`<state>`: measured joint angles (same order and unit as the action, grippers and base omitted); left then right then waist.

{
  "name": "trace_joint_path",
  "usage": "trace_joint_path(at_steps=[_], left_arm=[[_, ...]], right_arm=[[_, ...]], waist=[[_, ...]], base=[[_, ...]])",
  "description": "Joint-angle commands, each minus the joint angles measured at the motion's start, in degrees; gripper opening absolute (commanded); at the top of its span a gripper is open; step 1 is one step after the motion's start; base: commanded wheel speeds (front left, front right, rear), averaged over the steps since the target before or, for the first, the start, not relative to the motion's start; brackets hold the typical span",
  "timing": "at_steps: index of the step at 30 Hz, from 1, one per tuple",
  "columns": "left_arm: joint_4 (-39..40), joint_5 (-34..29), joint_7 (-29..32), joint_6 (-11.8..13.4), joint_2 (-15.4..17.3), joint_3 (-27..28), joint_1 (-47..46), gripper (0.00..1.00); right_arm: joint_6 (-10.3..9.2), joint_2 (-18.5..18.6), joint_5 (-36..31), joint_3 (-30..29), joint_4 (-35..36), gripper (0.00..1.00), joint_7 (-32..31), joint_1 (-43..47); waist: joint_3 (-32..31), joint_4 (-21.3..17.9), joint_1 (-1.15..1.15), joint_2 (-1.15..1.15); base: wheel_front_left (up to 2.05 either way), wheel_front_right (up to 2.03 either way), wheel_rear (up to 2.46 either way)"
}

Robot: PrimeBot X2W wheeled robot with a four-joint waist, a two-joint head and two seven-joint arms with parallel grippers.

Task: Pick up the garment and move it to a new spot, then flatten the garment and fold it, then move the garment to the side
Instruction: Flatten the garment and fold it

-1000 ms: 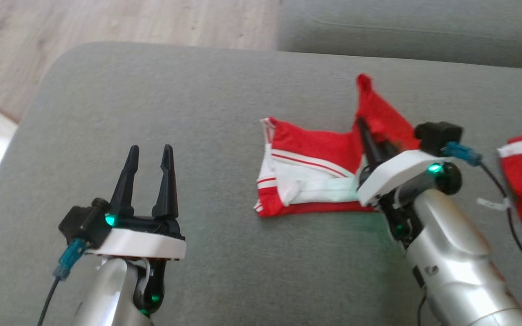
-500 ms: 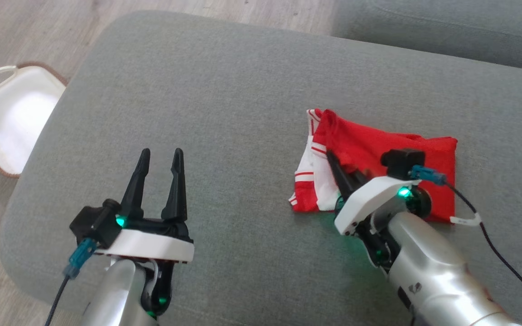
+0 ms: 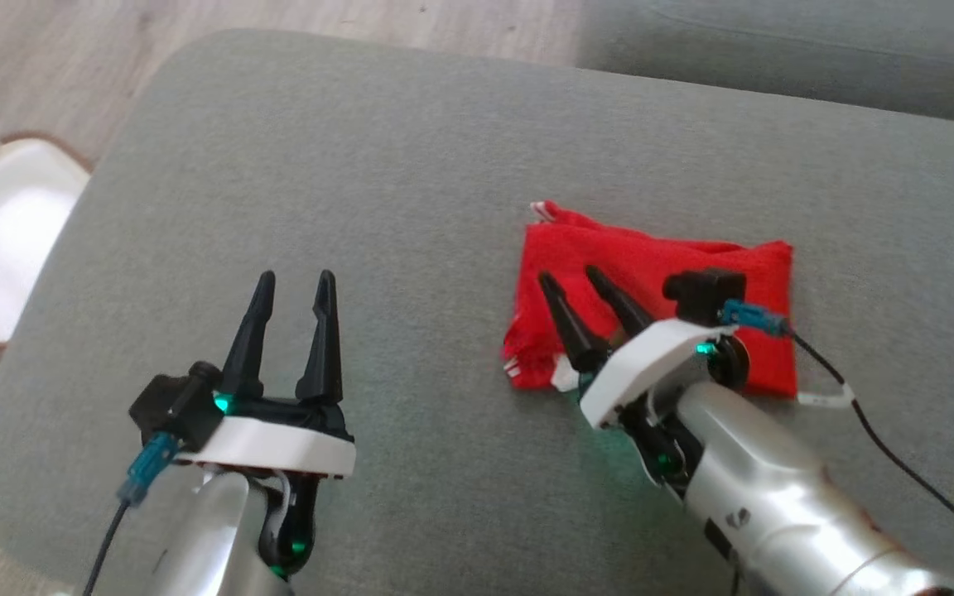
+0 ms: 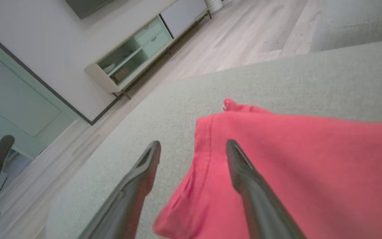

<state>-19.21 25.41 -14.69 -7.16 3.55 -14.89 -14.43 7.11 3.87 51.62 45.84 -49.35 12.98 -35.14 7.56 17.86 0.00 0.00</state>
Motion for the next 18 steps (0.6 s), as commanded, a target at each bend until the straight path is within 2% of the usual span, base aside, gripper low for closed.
trace_joint_path(at_steps=[1, 4, 7, 12, 18], left_arm=[[1.98, 0.23, -0.3, -0.33, 0.83, 2.01, -2.71, 1.0], [2.61, -0.02, -0.3, -0.33, 1.05, 2.81, -2.76, 1.0], [3.54, -0.41, -0.3, -0.33, 1.15, 3.99, -2.76, 1.0], [5.4, -1.42, -0.3, -0.33, 1.05, 6.22, -2.73, 1.0], [6.65, -2.87, -0.3, -0.33, 0.56, 7.86, -2.75, 1.0]], right_arm=[[0.37, -0.99, 0.52, 0.71, 2.13, 1.0, 1.1, -2.78], [0.37, -0.99, -0.05, 0.46, 2.84, 1.0, 1.76, -4.48], [0.37, -0.99, -3.48, -3.24, 2.75, 1.0, 1.96, -6.39], [0.37, 1.31, -16.3, -15.2, 5.96, 1.0, 2.0, -6.07], [0.37, 5.15, -31.73, -27.76, 13.97, 1.0, 2.01, 0.04]], waist=[[-0.54, -1.93, 0.0, 0.0], [-1.05, -4.52, 0.0, 0.0], [-1.46, -7.36, 0.0, 0.0], [-1.74, -11.82, 0.0, 0.0], [-1.58, -15.36, 0.0, 0.0]], base=[[0.0, 0.0, 0.0], [0.0, 0.0, 0.0], [0.0, 0.0, 0.0], [0.0, 0.0, 0.0], [0.0, 0.0, 0.0]])
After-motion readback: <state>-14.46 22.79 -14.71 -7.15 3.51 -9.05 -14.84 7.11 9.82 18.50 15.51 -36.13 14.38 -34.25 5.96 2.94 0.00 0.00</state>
